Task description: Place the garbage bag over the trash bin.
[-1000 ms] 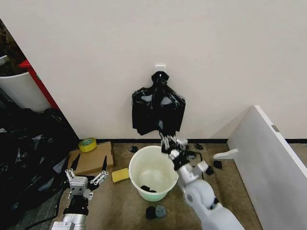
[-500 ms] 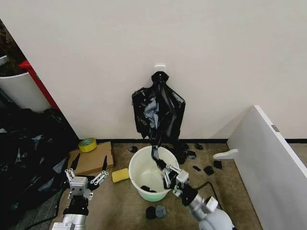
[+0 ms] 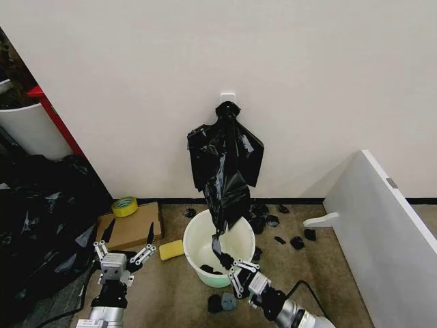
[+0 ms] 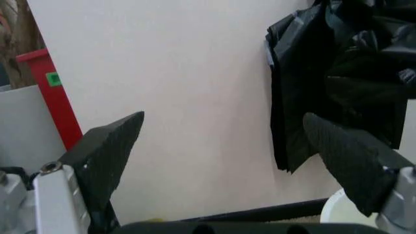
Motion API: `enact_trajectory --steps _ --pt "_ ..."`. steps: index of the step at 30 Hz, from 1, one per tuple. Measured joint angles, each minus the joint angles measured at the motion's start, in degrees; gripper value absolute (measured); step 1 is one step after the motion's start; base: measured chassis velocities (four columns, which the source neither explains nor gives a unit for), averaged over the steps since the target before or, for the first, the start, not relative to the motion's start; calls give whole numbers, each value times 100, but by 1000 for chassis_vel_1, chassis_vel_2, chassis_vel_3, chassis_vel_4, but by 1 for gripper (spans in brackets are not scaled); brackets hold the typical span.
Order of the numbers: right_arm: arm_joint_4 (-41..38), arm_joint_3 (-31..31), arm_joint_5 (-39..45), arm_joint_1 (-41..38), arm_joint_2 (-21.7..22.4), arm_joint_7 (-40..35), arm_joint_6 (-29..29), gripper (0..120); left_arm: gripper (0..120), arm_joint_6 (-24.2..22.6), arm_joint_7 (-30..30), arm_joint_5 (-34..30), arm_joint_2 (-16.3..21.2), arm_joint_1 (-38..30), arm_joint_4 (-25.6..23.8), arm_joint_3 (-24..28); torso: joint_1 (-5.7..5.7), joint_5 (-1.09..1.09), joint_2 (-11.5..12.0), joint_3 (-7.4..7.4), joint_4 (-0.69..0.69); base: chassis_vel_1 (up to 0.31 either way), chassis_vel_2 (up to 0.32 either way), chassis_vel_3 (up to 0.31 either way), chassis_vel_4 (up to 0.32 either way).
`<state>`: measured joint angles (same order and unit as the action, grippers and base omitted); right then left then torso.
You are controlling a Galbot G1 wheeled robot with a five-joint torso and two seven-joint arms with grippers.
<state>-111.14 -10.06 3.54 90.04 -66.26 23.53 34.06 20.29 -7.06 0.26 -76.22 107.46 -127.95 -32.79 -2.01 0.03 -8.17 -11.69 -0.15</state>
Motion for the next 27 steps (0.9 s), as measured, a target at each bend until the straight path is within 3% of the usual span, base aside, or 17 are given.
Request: enact_trajectory --steps 14,19,24,27 --pt "172 -70 -500 -64 34 -131 188 0 95 -24 44 -52 145 -91 -20 126 0 0 0 0 0 0 0 0 0" --pt "25 -3 -732 -375 -12 -1287 -207 0 95 -192 199 -494 682 -400 -143 381 -1 -1 0 -1 2 0 0 0 0" --pt "-69 105 -817 -693 -27 -1777 -508 0 95 -473 259 -965 1242 -710 -315 694 -1 -2 0 -1 -4 0 0 0 0" --pt "-26 245 -839 -941 -10 -1841 -617 0 97 -656 259 -1124 1409 -878 -381 835 -1 3 0 -1 7 0 0 0 0"
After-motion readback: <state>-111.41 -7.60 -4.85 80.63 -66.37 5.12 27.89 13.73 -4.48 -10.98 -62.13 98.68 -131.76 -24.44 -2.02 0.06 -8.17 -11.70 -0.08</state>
